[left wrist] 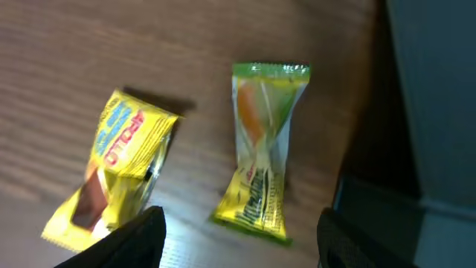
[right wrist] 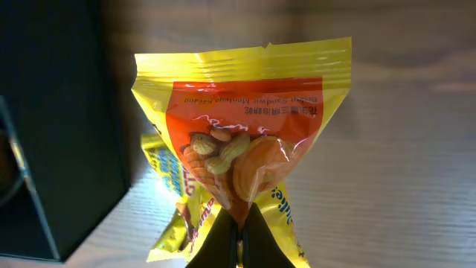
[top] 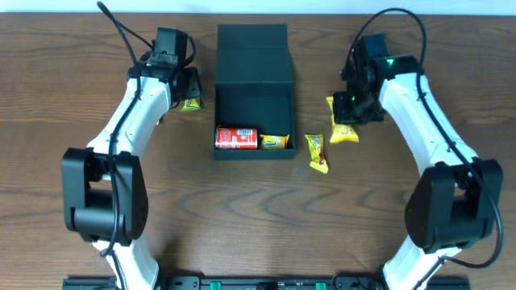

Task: Pack container
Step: 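Grasp the green Pandan packet left and the orange-window packet right, then lift the orange-window packet with the right gripper into the box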

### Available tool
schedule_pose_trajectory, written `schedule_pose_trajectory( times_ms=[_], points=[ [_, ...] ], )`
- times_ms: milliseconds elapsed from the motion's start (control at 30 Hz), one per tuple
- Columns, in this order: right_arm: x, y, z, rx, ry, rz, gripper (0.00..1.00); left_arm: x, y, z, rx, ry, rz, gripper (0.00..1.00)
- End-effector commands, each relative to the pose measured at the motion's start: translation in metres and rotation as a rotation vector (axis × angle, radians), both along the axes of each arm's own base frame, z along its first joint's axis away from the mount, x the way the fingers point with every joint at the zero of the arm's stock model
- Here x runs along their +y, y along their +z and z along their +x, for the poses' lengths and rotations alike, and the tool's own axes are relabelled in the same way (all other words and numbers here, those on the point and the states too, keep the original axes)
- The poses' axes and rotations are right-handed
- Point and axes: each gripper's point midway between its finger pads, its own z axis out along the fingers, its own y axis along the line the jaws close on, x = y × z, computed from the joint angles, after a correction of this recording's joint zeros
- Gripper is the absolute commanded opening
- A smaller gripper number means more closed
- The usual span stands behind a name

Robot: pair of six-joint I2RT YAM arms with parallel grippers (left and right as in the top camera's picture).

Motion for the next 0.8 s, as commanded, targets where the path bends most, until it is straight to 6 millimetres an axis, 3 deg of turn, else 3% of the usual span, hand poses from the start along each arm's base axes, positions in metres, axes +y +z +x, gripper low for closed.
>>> schedule_pose_trajectory(
  times_ms=[0, 100, 267, 333, 400, 533, 567, 767],
  points=[
    [0.003, 0.005, 0.005, -0.016, 0.005, -0.005, 0.01, -0.005, -0.037, 0.005, 0.042, -0.026, -0.010, 0.64],
    [0.002, 0.004, 0.000, 0.001, 0.005, -0.008, 0.01, -0.007, -0.045, 0.016, 0.015, -0.031, -0.013, 0.63],
    [0.001, 0.004, -0.004, 0.020, 0.004, -0.010, 0.01, -0.007, -0.060, 0.012, 0.053, -0.033, -0.013, 0.61],
    [0.001, 0.004, -0.004, 0.020, 0.004, -0.010, 0.01, -0.009, -0.068, 0.009, 0.074, -0.037, -0.021, 0.53],
    [0.001, 0.004, -0.004, 0.020, 0.004, -0.010, 0.01, -0.010, -0.070, 0.009, 0.076, -0.040, -0.027, 0.37],
    [0.002, 0.007, -0.003, 0.015, 0.005, -0.008, 0.01, -0.010, -0.062, 0.016, 0.054, -0.039, -0.029, 0.13],
    [0.004, 0.010, -0.001, 0.009, 0.008, -0.008, 0.01, -0.010, -0.059, 0.018, 0.047, -0.039, -0.029, 0.06],
    [0.029, 0.061, 0.023, -0.119, 0.058, 0.018, 0.01, -0.010, -0.043, 0.028, 0.021, -0.036, -0.024, 0.06]
  ],
)
